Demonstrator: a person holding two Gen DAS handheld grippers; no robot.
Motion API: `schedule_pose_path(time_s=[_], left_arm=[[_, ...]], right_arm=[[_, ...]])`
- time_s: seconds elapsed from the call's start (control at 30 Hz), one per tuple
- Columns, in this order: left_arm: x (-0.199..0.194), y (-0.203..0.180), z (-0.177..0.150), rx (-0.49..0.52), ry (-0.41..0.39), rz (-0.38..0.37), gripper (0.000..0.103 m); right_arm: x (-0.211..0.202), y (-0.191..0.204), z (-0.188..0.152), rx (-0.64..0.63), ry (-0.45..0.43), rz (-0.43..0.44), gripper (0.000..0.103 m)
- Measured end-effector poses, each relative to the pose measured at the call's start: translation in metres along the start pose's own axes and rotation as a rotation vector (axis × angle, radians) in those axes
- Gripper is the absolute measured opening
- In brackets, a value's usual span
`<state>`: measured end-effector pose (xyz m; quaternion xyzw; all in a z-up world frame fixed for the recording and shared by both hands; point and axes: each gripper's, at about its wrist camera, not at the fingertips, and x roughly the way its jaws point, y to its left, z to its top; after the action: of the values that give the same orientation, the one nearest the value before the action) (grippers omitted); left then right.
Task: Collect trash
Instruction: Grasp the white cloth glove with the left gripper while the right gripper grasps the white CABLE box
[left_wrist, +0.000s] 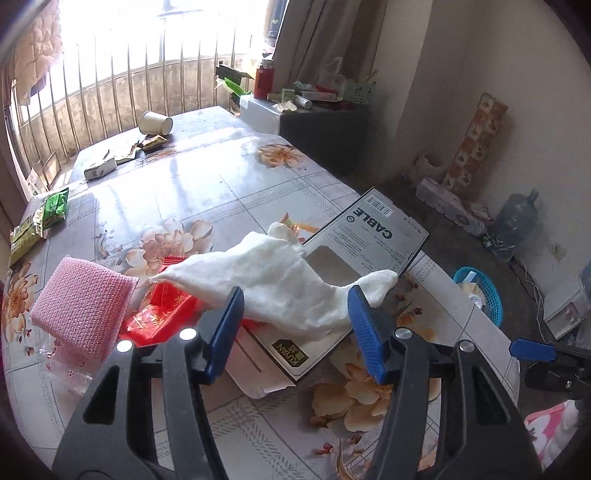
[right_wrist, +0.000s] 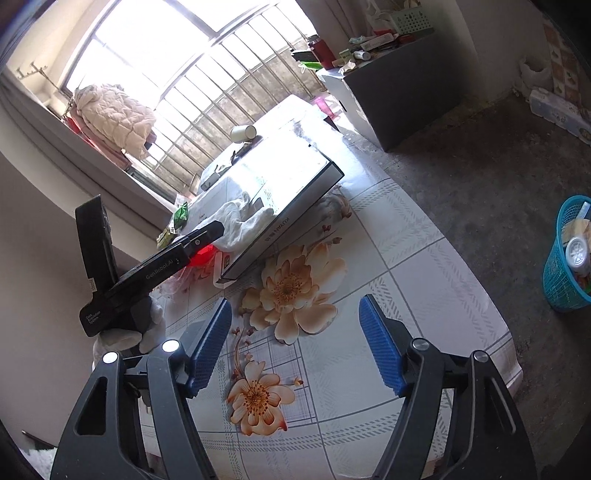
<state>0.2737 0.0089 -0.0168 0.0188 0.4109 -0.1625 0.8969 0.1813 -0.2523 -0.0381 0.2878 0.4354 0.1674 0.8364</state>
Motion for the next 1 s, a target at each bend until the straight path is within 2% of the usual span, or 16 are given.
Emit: schedule_pose_path(time_s=[0.13, 0.23, 0.4, 0.57, 0.7, 0.77, 0.83, 0.9, 1.0], left_arm=[[0.011, 0.009, -0.005, -0.042, 0.034, 0.008, 0.039], [0.013, 0.018, -0.007, -0.085, 0.036, -0.008, 0.031], [0.016, 0.026, -0.008, -0.111, 0.04, -0.016, 0.018], [0.018, 0.028, -0.011, -0.121, 0.048, -0.034, 0.013], [0.021, 0.028, -0.012, -0.129, 0.049, -0.04, 0.011], [0.022, 0.029, -0.013, -0.139, 0.051, -0.045, 0.009], [0.023, 0.029, -0.014, -0.149, 0.05, -0.051, 0.008], [0.022, 0.03, -0.015, -0.155, 0.052, -0.056, 0.007], [0.017, 0.03, -0.019, -0.167, 0.06, -0.06, 0.006]], right_arm=[[0.011, -0.015, 0.02, 0.093, -0.002, 0.108, 0.07], [0.038, -0.021, 0.033, 0.164, 0.042, 0.179, 0.07], [0.093, -0.031, 0.046, 0.29, 0.124, 0.216, 0.07], [0.127, -0.027, 0.054, 0.344, 0.12, 0.21, 0.07], [0.141, -0.018, 0.063, 0.354, 0.082, 0.173, 0.07], [0.145, -0.017, 0.066, 0.368, 0.06, 0.151, 0.066], [0.149, -0.018, 0.066, 0.386, 0.056, 0.132, 0.047], [0.152, -0.02, 0.065, 0.401, 0.058, 0.144, 0.036], [0.145, -0.017, 0.063, 0.339, 0.064, 0.156, 0.034]])
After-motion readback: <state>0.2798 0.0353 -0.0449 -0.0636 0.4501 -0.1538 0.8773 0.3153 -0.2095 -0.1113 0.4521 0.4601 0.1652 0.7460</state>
